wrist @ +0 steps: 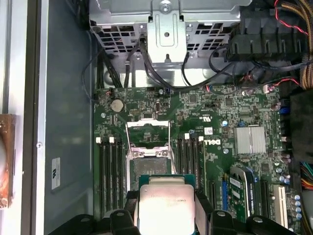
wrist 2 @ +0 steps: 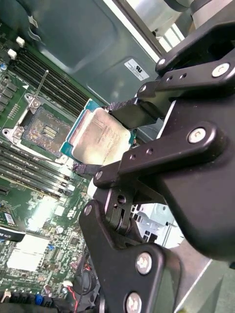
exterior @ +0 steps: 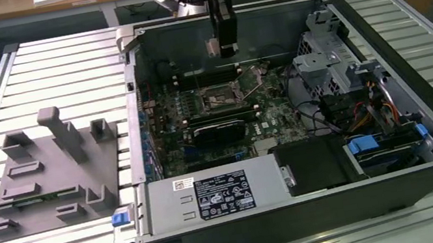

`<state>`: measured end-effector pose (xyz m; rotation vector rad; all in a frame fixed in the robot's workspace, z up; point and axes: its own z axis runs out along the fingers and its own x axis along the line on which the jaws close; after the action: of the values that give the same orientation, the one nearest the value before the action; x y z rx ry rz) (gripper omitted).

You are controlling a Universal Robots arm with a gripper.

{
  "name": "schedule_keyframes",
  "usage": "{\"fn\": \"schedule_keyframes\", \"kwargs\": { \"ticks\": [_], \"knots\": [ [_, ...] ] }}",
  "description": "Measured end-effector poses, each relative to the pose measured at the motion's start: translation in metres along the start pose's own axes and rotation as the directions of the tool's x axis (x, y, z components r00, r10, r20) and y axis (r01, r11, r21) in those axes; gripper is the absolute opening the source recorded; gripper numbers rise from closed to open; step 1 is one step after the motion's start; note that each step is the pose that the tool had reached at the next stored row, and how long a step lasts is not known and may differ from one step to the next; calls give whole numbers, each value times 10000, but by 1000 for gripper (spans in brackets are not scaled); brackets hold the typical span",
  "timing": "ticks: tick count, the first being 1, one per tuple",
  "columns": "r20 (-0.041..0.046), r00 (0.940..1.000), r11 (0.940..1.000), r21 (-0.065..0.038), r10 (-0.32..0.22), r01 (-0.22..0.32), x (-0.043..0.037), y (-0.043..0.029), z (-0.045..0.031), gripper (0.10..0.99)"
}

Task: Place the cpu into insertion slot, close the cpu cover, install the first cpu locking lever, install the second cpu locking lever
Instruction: 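Place the cpu into insertion slot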

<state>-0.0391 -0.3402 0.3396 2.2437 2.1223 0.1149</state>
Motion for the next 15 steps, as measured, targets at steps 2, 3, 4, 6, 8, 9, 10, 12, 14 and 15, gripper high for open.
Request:
{"fn": "schedule_keyframes", "kwargs": {
  "ticks": [2,3,4,6,8,9,10,12,14,15],
  "knots": [
    [-5,10000,10000,1,-59,59,0,-2,15,537],
    [-9,10000,10000,2,-98,98,0,-3,22,537],
    [-11,9999,9999,2,-121,121,-1,-3,29,537],
    [-13,9999,9999,2,-141,141,-1,-4,43,537],
    [-14,9999,9999,2,-150,150,-1,-6,61,537],
    [-14,9999,9999,2,-153,153,-1,-7,70,537],
    [-14,9999,9999,3,-154,154,-2,-8,80,537],
    [-14,9999,9999,3,-155,155,-2,-9,100,537],
    [-14,9999,9999,3,-154,154,-2,-11,119,537],
    [-14,9999,9999,3,-155,155,-2,-12,129,537]
  ]
}}
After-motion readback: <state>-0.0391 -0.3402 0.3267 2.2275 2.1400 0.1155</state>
